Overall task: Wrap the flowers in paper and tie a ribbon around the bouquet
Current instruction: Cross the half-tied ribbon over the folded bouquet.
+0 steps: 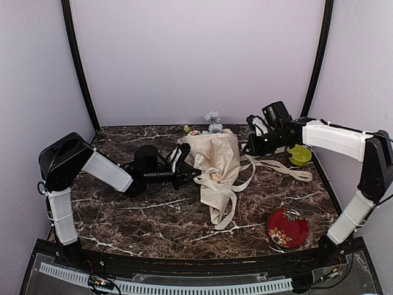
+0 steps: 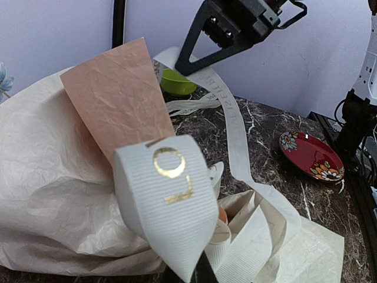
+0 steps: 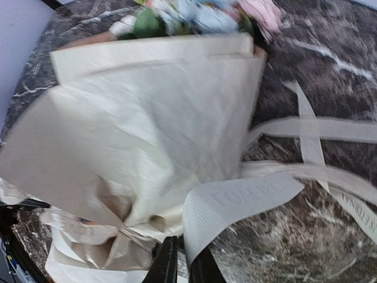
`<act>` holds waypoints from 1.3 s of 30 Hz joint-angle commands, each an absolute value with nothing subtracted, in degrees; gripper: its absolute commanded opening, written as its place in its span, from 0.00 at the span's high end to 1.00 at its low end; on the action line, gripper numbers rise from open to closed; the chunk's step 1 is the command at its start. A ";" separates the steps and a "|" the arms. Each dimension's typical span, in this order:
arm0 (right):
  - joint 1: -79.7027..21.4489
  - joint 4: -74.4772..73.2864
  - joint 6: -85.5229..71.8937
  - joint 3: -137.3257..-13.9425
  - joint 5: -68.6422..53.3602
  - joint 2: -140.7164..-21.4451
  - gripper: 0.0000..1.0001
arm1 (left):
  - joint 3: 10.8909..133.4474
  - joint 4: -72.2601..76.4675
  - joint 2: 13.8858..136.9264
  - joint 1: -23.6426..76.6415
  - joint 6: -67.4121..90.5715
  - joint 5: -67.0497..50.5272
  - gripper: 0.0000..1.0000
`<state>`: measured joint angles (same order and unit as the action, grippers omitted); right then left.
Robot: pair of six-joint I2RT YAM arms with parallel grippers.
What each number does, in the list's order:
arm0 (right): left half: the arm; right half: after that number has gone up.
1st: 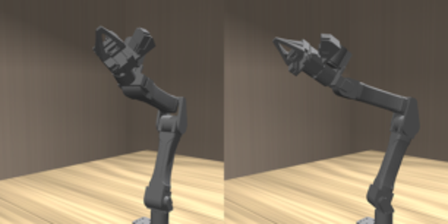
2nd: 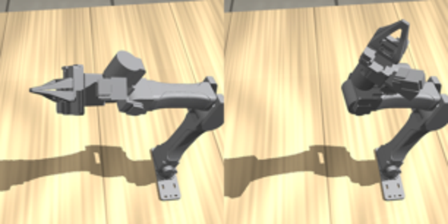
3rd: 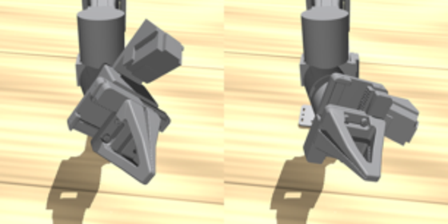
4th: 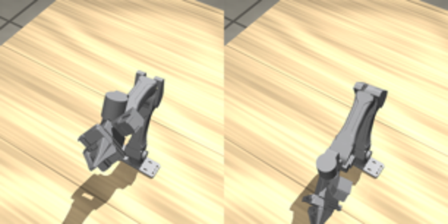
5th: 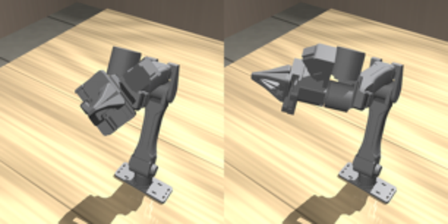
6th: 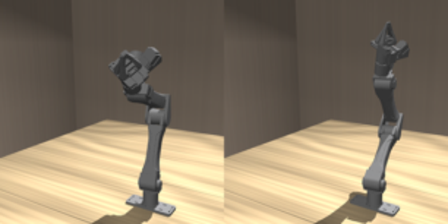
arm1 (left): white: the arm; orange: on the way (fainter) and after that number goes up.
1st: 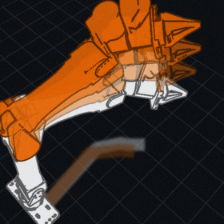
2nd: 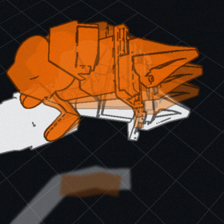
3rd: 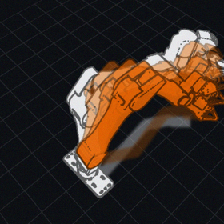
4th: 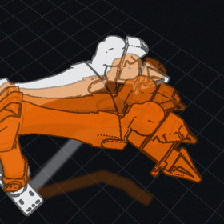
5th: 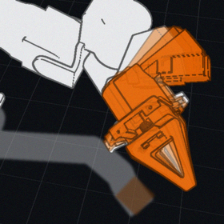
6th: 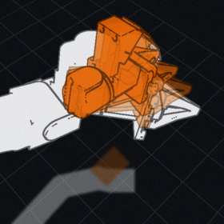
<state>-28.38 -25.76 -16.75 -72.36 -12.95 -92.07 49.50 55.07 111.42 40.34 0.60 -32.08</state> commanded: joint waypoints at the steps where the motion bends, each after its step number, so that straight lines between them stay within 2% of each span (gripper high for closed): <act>1: -25.73 -28.51 -21.88 -67.25 -8.59 -93.04 0.72 | 50.87 54.65 109.60 40.08 0.01 -32.39 1.00; 3: -24.95 -30.79 -21.36 -66.90 -7.47 -93.32 0.46 | 50.89 54.60 109.56 40.08 -0.04 -32.44 1.00; 4: -24.73 -32.10 -20.67 -67.45 -6.33 -93.34 0.39 | 50.92 54.55 109.52 40.08 0.00 -32.50 1.00; 6: -24.72 -33.92 -18.07 -69.38 -4.68 -93.08 0.36 | 50.87 54.62 109.51 40.08 0.01 -32.53 1.00; 9: -27.55 -32.80 -11.53 -71.28 -9.33 -92.42 0.42 | 50.89 54.96 109.54 40.10 0.22 -32.55 1.00; 12: -33.02 -28.31 -5.50 -70.73 -28.51 -92.49 0.49 | 50.73 55.23 109.36 40.08 0.42 -32.29 1.00; 14: -36.46 -26.05 -1.88 -70.27 -33.68 -93.04 0.52 | 50.32 55.72 109.19 40.08 0.57 -32.13 1.00; 18: -37.54 -23.56 0.22 -71.06 -36.35 -95.81 0.55 | 49.56 56.45 109.07 40.08 1.04 -31.83 1.00; 27: -37.92 -25.99 5.47 -72.47 -41.75 -101.46 0.43 | 49.39 56.36 108.98 40.08 1.07 -31.91 1.00; 31: -37.88 -26.45 5.96 -71.63 -42.20 -101.77 0.50 | 49.39 56.17 108.99 40.12 0.88 -31.95 1.00; 36: -37.88 -28.01 6.30 -71.37 -41.72 -101.57 0.65 | 49.27 55.93 108.90 40.08 0.80 -31.97 1.00; 37: -37.89 -28.24 6.36 -71.37 -41.36 -101.56 0.64 | 49.30 55.90 108.90 40.08 0.79 -31.98 1.00; 39: -37.88 -28.26 6.10 -71.14 -39.61 -101.21 0.56 | 49.31 55.90 108.90 40.08 0.79 -31.99 1.00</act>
<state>-37.78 -27.51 5.63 -71.66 -40.69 -101.82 49.76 54.76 111.42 40.34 0.67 -31.92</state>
